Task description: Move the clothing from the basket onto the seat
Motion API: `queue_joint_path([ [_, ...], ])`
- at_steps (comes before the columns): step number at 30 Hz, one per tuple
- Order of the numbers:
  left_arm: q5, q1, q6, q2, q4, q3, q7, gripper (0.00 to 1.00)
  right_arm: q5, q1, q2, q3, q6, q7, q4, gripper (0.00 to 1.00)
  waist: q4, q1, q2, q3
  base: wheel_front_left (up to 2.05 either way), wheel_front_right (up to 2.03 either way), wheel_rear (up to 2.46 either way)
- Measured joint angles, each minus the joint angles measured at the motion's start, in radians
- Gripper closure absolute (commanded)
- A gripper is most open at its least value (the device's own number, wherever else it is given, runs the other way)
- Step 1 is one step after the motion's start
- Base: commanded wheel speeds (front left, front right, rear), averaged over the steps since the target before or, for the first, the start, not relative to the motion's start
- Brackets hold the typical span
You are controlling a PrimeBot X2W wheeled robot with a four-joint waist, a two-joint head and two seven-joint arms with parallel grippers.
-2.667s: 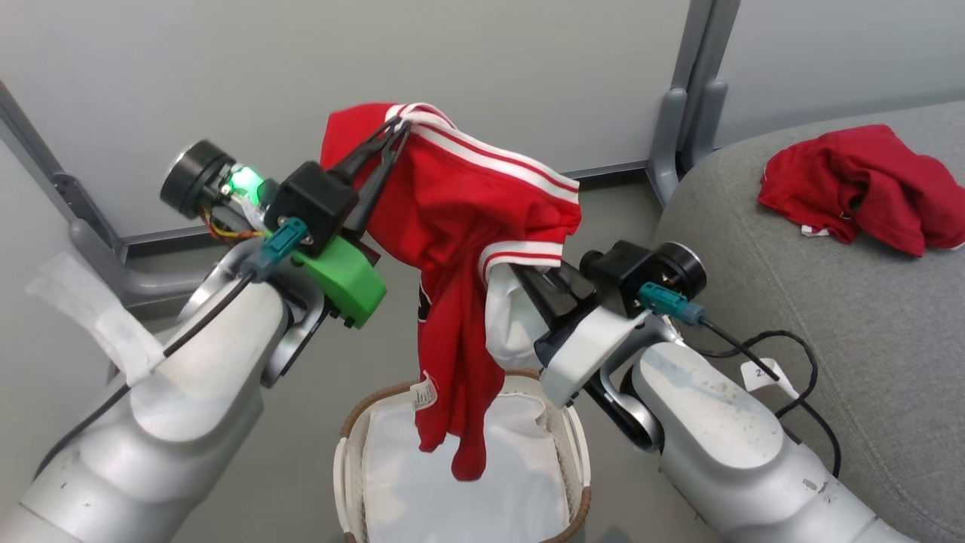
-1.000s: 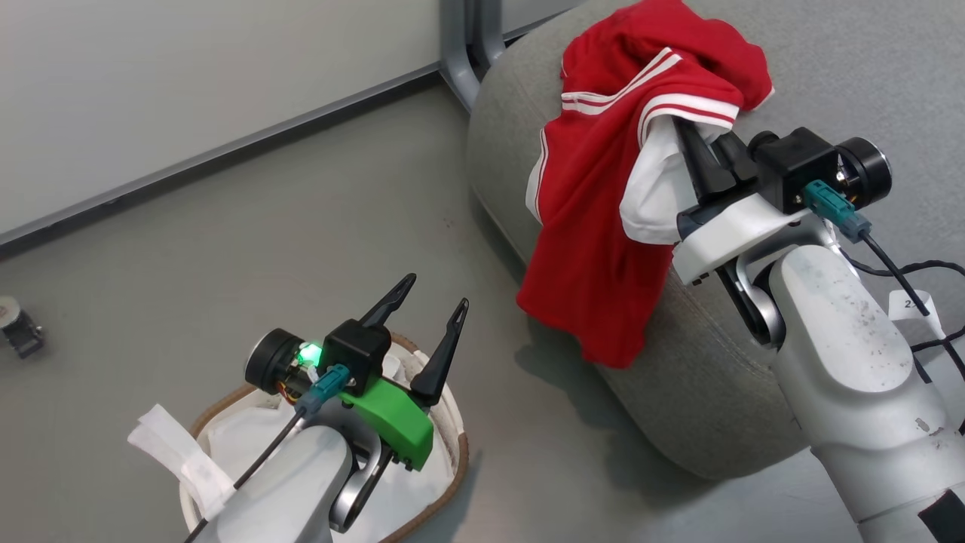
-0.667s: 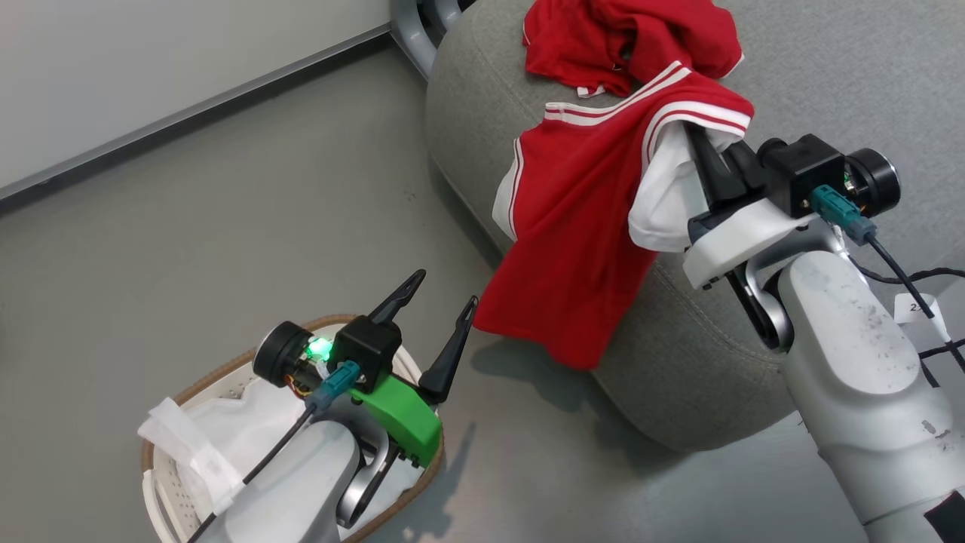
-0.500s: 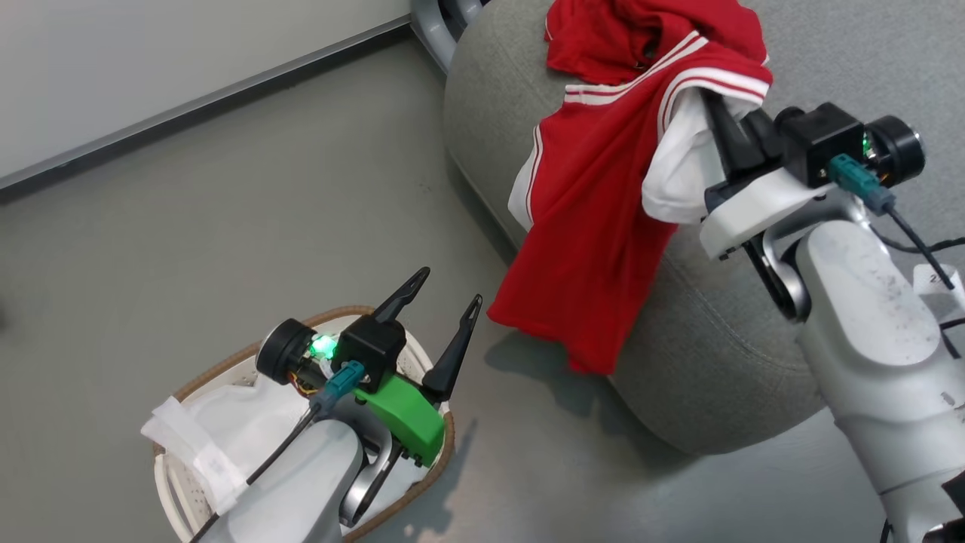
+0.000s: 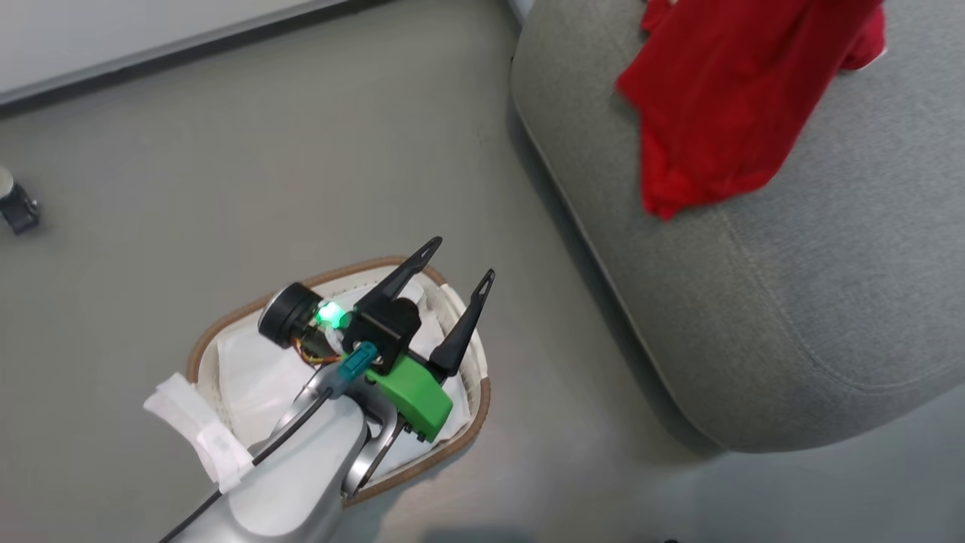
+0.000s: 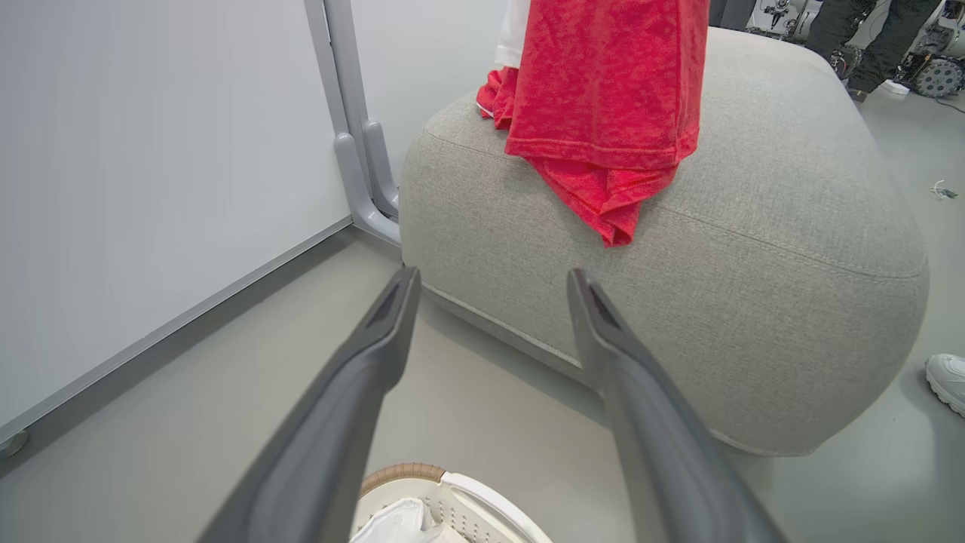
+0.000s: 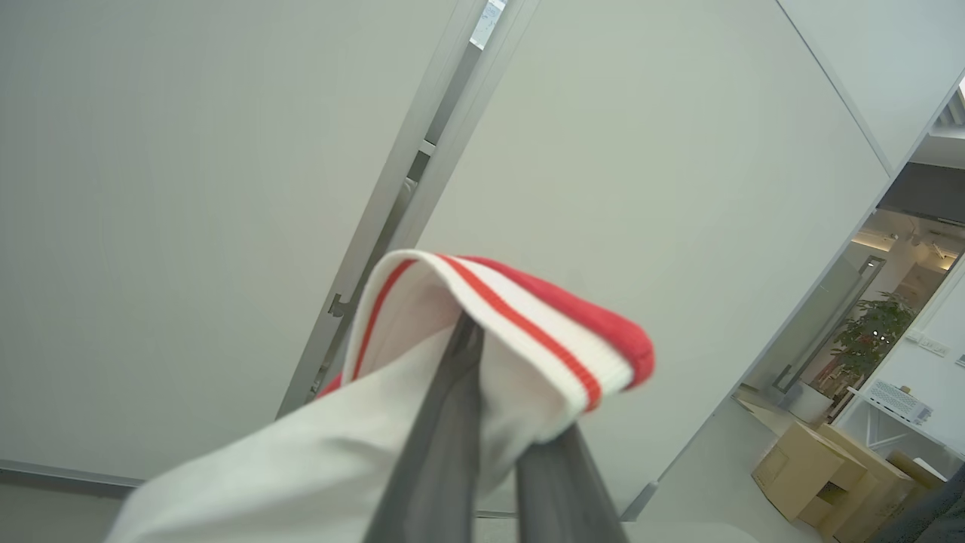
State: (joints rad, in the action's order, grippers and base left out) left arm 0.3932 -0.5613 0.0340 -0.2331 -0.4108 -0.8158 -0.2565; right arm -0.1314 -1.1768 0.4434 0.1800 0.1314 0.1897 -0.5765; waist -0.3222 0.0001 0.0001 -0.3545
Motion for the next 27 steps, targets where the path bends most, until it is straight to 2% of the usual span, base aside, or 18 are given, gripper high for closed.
queue_joint_path([
  [7, -0.034, -0.054, -0.009, -0.006, 0.050, -0.016, 0.014, 0.00, 0.000, -0.129, 0.178, -0.073, 0.000, -0.052, -0.045, 1.00, 0.061, 0.0000, 0.0000, -0.085, 0.00, 0.00, 0.00],
  [13, -0.045, -0.084, -0.018, -0.012, 0.095, -0.021, 0.029, 0.00, 0.016, -0.099, 0.251, -0.191, 0.000, -0.054, -0.140, 1.00, 0.108, 0.0000, 0.0000, -0.165, 0.00, 0.00, 0.00],
  [17, -0.050, -0.089, -0.026, -0.020, 0.116, -0.021, 0.037, 0.00, 0.028, -0.019, 0.216, -0.263, 0.000, -0.030, -0.240, 1.00, 0.134, 0.0001, 0.0001, -0.217, 0.00, 0.00, 0.00],
  [27, -0.051, -0.090, -0.039, -0.034, 0.135, -0.022, 0.041, 0.00, 0.181, 0.056, 0.077, -0.413, 0.000, 0.021, -0.422, 1.00, 0.175, 0.0001, 0.0000, -0.306, 0.00, 0.00, 0.00],
])
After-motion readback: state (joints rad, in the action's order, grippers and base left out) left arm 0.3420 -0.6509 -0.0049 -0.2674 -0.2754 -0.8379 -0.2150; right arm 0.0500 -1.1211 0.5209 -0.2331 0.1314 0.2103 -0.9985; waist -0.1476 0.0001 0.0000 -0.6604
